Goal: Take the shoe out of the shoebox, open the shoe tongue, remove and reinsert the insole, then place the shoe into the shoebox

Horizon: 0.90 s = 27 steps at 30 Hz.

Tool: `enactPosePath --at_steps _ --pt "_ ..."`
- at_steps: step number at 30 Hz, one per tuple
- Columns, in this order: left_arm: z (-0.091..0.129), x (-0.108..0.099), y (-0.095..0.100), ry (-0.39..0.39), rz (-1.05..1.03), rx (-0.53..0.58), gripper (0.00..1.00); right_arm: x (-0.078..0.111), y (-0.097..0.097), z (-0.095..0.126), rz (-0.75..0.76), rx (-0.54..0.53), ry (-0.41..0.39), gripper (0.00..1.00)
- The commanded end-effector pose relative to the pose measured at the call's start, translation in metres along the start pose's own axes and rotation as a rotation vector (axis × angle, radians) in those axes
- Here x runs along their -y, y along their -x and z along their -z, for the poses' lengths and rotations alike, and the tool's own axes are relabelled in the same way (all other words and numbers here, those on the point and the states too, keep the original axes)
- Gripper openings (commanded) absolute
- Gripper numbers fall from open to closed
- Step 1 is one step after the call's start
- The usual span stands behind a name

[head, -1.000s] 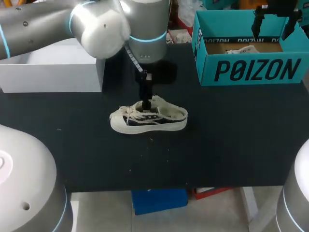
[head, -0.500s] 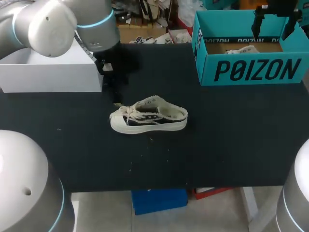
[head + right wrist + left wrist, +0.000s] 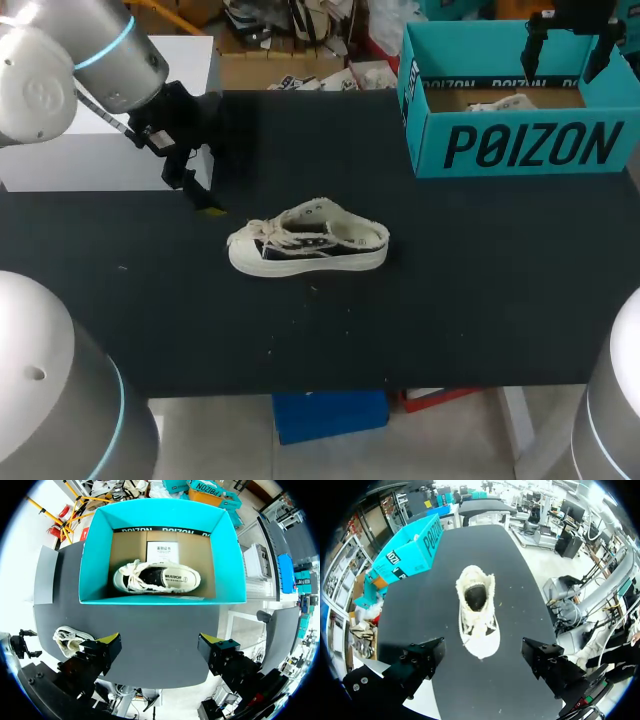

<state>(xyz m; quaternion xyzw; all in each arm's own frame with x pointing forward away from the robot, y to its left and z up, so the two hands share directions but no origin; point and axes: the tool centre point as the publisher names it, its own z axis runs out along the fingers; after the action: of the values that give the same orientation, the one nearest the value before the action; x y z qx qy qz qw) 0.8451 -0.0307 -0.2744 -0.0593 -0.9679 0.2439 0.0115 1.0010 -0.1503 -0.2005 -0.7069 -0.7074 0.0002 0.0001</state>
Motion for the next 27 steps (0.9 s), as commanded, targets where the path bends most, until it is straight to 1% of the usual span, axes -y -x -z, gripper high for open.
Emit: enactPosePath --at_steps 1,7,12,13,27 --pt "0.004 -0.012 -0.011 -0.076 0.004 0.017 1.0 0.0 0.0 0.0 0.0 0.0 0.0 1.0" --pt "0.009 -0.027 -0.018 -0.062 0.001 0.013 1.0 0.0 0.0 0.0 0.0 0.0 0.0 1.0" --pt "0.016 -0.037 -0.016 -0.035 0.002 0.028 1.0 0.0 0.0 0.0 0.0 0.0 0.0 1.0" --pt "0.018 -0.038 -0.015 -0.025 0.004 0.037 1.0 0.0 0.0 0.0 0.0 0.0 0.0 1.0" --pt "0.018 -0.038 -0.015 -0.025 0.004 0.037 1.0 0.0 0.0 0.0 0.0 0.0 0.0 1.0"
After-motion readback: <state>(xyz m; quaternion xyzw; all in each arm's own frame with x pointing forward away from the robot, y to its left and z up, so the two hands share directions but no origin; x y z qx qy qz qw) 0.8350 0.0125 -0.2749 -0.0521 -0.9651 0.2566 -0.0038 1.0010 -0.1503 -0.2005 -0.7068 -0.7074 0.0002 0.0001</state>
